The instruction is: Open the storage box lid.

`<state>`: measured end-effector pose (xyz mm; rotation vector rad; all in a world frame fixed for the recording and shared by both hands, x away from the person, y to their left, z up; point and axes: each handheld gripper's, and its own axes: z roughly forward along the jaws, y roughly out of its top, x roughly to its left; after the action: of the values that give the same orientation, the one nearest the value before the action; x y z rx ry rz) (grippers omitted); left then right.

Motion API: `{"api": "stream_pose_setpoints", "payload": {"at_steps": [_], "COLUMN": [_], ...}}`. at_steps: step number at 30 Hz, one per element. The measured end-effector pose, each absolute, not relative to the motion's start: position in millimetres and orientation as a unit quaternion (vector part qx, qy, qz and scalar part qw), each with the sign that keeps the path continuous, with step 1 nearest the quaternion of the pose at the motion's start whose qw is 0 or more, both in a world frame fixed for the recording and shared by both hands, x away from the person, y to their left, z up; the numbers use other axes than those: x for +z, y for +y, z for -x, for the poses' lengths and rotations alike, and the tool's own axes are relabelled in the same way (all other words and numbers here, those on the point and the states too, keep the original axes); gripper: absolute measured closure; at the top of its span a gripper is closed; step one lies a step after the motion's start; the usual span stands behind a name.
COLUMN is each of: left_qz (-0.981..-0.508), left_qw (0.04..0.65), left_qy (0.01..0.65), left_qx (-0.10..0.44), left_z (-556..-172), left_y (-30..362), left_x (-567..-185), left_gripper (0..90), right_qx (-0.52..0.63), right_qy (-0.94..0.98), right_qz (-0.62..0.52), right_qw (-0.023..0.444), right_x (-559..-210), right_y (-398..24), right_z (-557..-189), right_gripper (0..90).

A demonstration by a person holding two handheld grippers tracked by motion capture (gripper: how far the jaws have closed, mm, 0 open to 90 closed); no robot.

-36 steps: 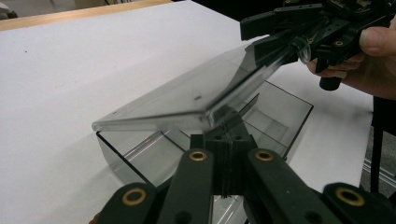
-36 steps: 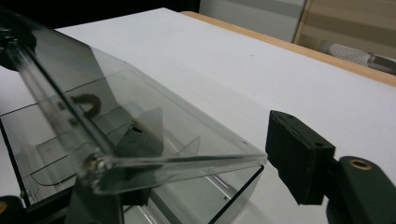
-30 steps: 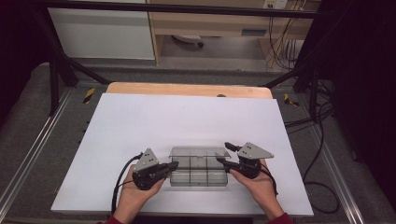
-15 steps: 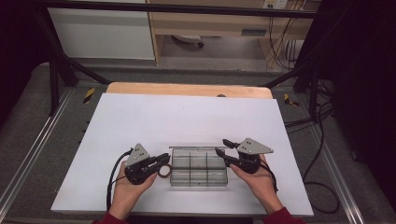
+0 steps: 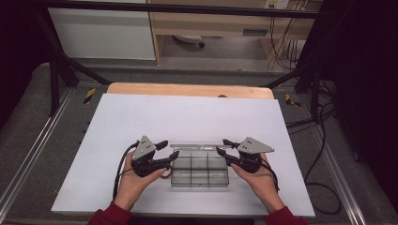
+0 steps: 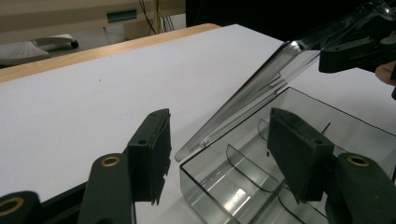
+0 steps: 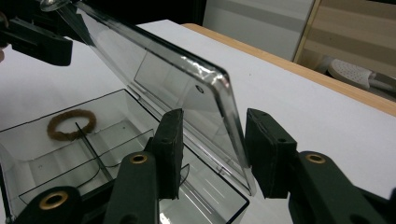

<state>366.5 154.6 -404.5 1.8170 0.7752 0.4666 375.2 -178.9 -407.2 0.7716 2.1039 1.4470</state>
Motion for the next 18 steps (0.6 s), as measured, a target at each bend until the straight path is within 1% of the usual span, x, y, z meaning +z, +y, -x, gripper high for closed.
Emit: {"api": "stream_pose_setpoints", "payload": {"at_steps": [7,18], "left_qz": [-0.762,-0.759], "left_qw": [0.533,0.539], "left_qy": [0.320,0.321], "left_qx": [0.182,0.177], "left_z": [-376,-383], "left_y": [144,136], "left_x": [-404,-401], "left_gripper": [38.9,43.1], "right_qx": [0.524,0.523], "right_qy": [0.769,0.769], "right_qz": [-0.279,-0.281], "right_qw": [0.236,0.236], "right_x": [-404,-402], "right_y": [-178,-178], "right_z": [-376,-379], "right_gripper": [59.4,60.5]}}
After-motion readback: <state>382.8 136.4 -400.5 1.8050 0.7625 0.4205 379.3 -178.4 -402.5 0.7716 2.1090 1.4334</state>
